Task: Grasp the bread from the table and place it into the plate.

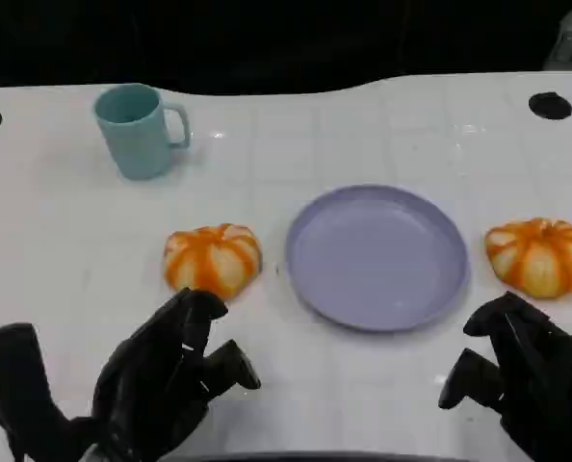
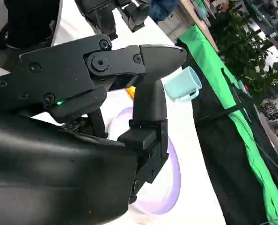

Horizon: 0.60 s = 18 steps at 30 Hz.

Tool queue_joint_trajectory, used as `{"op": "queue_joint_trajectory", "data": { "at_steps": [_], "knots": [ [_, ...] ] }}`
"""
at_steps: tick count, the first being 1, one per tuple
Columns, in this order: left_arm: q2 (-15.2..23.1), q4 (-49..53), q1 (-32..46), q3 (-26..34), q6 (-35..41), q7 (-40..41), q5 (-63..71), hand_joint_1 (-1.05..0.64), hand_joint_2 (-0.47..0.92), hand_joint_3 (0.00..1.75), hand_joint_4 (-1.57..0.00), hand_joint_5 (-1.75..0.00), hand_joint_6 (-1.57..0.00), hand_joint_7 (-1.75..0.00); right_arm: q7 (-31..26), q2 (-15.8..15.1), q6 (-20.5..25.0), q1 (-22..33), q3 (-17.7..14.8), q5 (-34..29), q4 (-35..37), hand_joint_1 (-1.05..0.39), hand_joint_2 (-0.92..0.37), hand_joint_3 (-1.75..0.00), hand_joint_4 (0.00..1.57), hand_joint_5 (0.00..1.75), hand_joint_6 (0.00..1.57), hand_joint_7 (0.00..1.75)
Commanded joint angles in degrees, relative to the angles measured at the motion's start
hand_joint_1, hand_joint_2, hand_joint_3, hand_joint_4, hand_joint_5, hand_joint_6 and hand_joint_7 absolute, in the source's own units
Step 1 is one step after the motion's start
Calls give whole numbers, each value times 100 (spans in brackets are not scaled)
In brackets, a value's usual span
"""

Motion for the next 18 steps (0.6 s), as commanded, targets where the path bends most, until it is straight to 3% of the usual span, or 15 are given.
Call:
{"op": "queue_joint_trajectory", "data": {
  "at_steps": [1, 18],
  "knots": [
    [58, -61, -26, 13, -3, 59, 2, -55, 92, 42, -81, -175, -56, -175, -33, -58, 15, 11, -62, 18, -66, -52, -92, -26, 62, 175, 48, 163],
    [60, 21, -63, 47, 9, 30, -31, -55, 92, 41, -82, -175, -57, -175, -58, -48, 28, -18, -60, 40, -39, -52, -92, -27, 63, 175, 49, 162]
  ]
}}
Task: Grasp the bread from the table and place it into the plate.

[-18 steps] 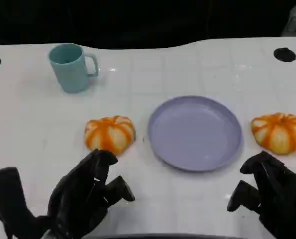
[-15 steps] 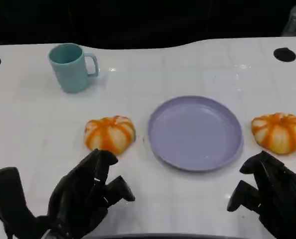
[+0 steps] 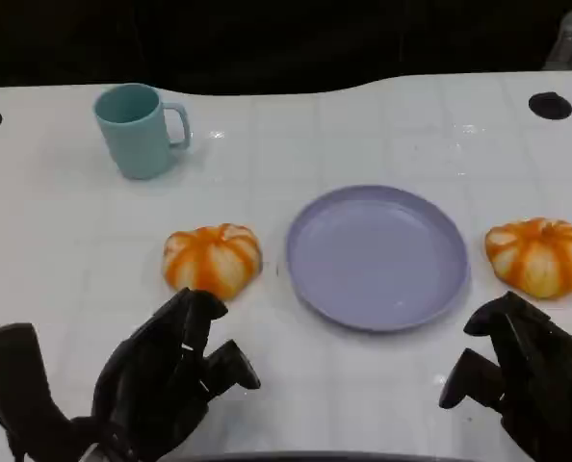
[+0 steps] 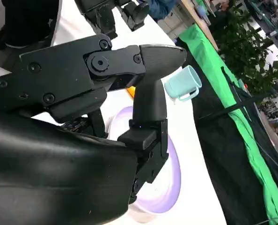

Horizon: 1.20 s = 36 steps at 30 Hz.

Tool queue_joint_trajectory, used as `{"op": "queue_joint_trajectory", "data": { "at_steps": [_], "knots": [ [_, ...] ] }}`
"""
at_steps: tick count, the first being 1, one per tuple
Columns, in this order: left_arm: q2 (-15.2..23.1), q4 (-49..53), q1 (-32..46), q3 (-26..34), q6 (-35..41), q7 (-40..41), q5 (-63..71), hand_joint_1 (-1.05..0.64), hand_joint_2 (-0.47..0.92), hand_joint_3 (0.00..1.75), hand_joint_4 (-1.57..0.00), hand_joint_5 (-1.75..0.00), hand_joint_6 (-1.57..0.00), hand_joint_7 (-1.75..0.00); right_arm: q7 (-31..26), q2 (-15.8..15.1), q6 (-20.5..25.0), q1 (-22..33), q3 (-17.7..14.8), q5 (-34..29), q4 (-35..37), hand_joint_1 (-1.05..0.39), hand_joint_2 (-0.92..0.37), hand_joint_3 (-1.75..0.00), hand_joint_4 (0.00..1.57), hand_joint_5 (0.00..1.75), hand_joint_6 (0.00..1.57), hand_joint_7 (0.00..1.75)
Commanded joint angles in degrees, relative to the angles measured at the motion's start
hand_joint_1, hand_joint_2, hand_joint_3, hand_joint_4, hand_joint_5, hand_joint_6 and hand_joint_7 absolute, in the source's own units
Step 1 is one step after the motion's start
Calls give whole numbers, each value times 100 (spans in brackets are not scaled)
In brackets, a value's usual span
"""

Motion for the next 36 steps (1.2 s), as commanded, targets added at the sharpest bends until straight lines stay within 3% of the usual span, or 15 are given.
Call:
{"op": "queue_joint_trajectory", "data": {
  "at_steps": [1, 5, 12, 15, 16, 18, 20, 25, 27, 32, 36],
  "knots": [
    [61, 2, -56, 38, 10, 26, -33, -55, 92, 41, -82, -175, -57, -175, -23, -52, 25, -16, -55, 25, -40, -52, -92, -26, 63, 175, 49, 162],
    [108, -34, -45, -17, -90, -56, 48, -55, 92, 45, -81, -175, -54, -175, -20, -44, 16, -16, -55, 30, -36, -52, -92, -26, 64, 175, 49, 162],
    [352, 63, -73, -368, -1042, -490, 738, -61, 92, 39, -70, -175, -48, -161, -23, -56, 24, -13, -56, 24, -45, -52, -92, -27, 64, 175, 49, 163],
    [569, 185, -133, -670, -1979, -656, 1535, -55, 92, 27, -53, -132, -47, -83, -13, -48, 39, -18, -72, 66, -40, -53, -92, -27, 63, 175, 47, 164],
    [598, 227, -143, -716, -2142, -669, 1666, -55, 92, 22, -50, -123, -45, -69, -13, -45, 44, -19, -75, 76, -42, -53, -92, -26, 63, 175, 47, 164],
    [684, 323, -174, -836, -2563, -619, 2064, -55, 92, 20, -49, -118, -44, -61, -5, -44, 39, -33, -78, 85, -28, -53, -92, -26, 62, 175, 47, 164],
    [761, 416, -208, -944, -2968, -542, 2469, -54, 92, 11, -36, -106, -35, -50, 3, -44, 31, -51, -79, 89, -7, -53, -92, -26, 62, 175, 46, 165],
    [1332, 525, -386, -1250, -3858, -260, 3960, -50, 91, 2, -12, -92, -31, -29, -42, -37, 40, -87, -69, 51, 24, -52, -92, -28, 63, 175, 45, 167],
    [1485, 542, -472, -1305, -3994, -189, 4326, -49, 90, 1, -7, -89, -30, -25, -44, -37, 38, -94, -71, 52, 33, -52, -92, -27, 63, 175, 45, 167],
    [1969, 569, -805, -1514, -4067, 46, 5480, -45, 83, 0, 0, -62, -20, -14, -59, -38, 43, -98, -76, 46, 42, -52, -92, -26, 63, 175, 44, 166],
    [2390, 544, -1091, -1804, -3881, 206, 6673, -45, 79, 0, 0, -52, -24, -12, -15, -62, 19, -84, -72, 37, 48, -51, -92, -29, 62, 175, 44, 167]
  ]
}}
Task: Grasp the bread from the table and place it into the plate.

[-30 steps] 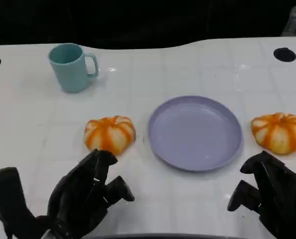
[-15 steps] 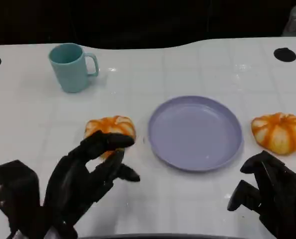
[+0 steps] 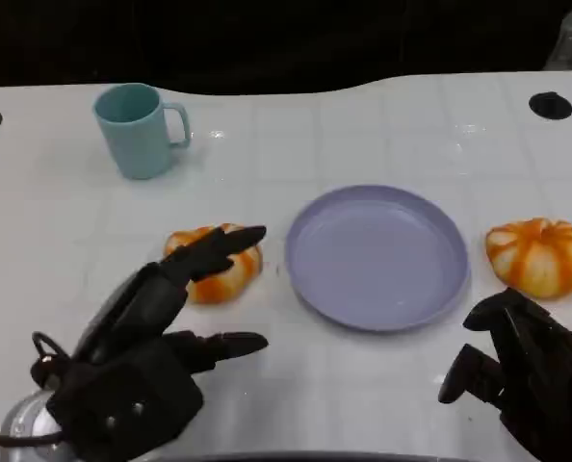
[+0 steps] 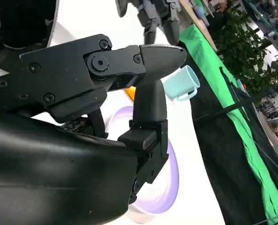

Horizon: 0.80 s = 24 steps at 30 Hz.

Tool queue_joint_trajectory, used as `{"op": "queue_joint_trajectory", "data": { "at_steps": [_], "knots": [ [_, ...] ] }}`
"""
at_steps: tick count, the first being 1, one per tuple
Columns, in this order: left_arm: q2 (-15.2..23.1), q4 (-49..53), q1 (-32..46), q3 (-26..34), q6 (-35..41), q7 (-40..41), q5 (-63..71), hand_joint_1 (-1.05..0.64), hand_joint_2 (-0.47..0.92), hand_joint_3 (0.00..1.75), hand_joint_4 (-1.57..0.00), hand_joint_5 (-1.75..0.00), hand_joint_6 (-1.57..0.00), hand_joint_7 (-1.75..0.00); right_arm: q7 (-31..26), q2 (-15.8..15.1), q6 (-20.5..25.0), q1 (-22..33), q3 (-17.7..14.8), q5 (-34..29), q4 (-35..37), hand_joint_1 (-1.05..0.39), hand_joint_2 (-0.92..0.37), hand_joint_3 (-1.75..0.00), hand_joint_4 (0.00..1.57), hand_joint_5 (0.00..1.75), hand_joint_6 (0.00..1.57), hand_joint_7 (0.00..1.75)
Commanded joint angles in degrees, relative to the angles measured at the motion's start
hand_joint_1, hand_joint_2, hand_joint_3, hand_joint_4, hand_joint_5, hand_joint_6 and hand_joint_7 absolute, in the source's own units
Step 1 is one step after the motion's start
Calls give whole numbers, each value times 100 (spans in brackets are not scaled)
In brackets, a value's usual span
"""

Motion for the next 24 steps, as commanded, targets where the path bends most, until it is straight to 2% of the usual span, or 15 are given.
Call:
{"op": "queue_joint_trajectory", "data": {
  "at_steps": [1, 6, 11, 18, 24],
  "knots": [
    [486, 43, -312, -297, 99, 231, 1171, -44, 79, 0, 0, -51, -24, -11, 4, -67, 9, -4, -58, 10, -2, -51, -92, -29, 62, 175, 44, 167],
    [823, 122, -711, -688, 332, 371, 2534, -48, 80, 0, 0, -40, -24, -6, -17, -58, 19, 12, -50, 7, -31, -52, -92, -28, 63, 175, 44, 168],
    [877, 274, -1016, -1056, 636, 536, 3530, -47, 77, 0, 0, -37, -26, -4, -28, -62, 29, 18, -51, 0, -40, -51, -92, -29, 62, 175, 45, 167],
    [761, 738, -1379, -1387, 898, 423, 3865, -47, 77, 0, 0, -37, -27, -2, -14, -65, 27, 26, -54, 9, -44, -52, -92, -27, 61, 175, 45, 166],
    [467, 1910, -2050, -1622, 1102, 449, 3791, -47, 78, 1, -1, -38, -26, -1, 1, -59, 41, 55, -68, 35, -66, -52, -92, -25, 61, 175, 45, 166]
  ]
}}
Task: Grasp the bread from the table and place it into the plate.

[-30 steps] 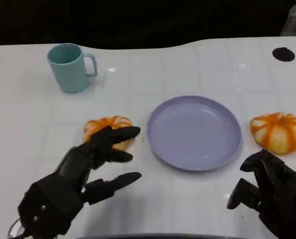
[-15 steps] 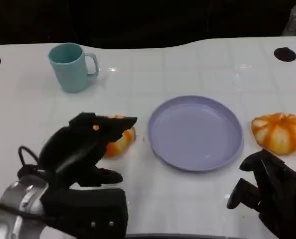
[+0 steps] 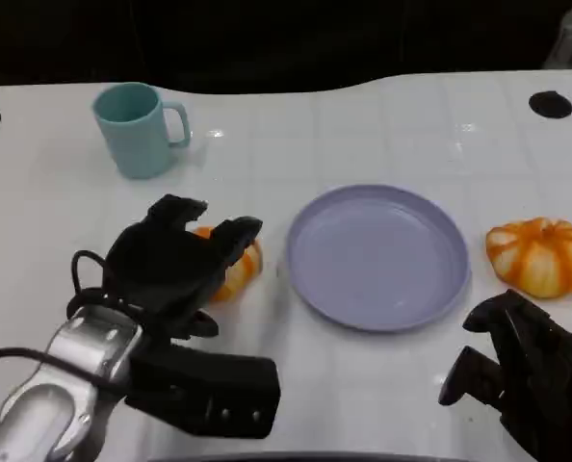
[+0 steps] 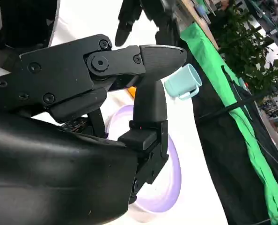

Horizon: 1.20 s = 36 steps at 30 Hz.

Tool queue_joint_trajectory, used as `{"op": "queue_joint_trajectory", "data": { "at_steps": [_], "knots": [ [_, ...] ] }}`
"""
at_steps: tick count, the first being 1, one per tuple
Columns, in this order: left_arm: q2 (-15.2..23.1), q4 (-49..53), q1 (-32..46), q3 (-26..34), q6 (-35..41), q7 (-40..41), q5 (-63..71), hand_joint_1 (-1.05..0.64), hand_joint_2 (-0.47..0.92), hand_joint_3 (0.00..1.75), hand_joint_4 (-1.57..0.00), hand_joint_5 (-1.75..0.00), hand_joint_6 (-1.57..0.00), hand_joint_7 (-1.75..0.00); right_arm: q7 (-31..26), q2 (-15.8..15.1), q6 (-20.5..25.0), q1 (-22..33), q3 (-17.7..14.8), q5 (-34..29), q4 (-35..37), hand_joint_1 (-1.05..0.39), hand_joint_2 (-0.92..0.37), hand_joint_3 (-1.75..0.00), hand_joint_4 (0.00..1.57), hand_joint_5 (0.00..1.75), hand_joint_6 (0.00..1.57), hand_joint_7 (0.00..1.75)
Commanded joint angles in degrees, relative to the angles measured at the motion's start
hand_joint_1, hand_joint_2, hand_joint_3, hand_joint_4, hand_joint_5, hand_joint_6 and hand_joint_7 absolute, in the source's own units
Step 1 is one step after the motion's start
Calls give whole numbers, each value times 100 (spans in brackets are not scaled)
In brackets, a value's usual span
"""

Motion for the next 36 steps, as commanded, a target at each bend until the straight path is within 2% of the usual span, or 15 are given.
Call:
{"op": "queue_joint_trajectory", "data": {
  "at_steps": [1, 7, 14, 23, 30, 36],
  "knots": [
    [-166, 865, -562, -160, 207, 7, -45, -47, 78, 1, -1, -38, -26, -1, 26, -56, 1, 36, -76, 58, -57, -52, -92, -26, 61, 175, 45, 166],
    [-577, 2283, -1371, -402, 552, 50, -157, -50, 77, 0, -1, -35, -25, 0, 13, -79, 29, 71, -70, 33, -107, -51, -92, -28, 61, 175, 45, 164],
    [-1034, 4054, -2216, -652, 471, 674, -439, -49, 77, 0, -2, -33, -26, 0, 45, -71, 38, 119, -95, 94, -129, -51, -92, -27, 61, 175, 46, 164],
    [-1407, 5424, -2895, -909, 259, 930, -801, -51, 78, 0, 0, -30, -25, 0, 57, -92, 41, 155, -96, 114, -156, -52, -92, -26, 61, 175, 45, 164],
    [-1593, 6198, -3223, -604, 8, 792, -1564, -38, 80, 1, -6, -24, -25, 0, 150, -129, 17, 182, -133, 174, -150, -52, -92, -27, 61, 175, 46, 164],
    [-1631, 6567, -3356, -696, -77, 795, -1681, -36, 82, 1, -11, -20, -26, 0, 171, -117, 41, 194, -163, 190, -166, -53, -92, -25, 62, 175, 47, 163]
  ]
}}
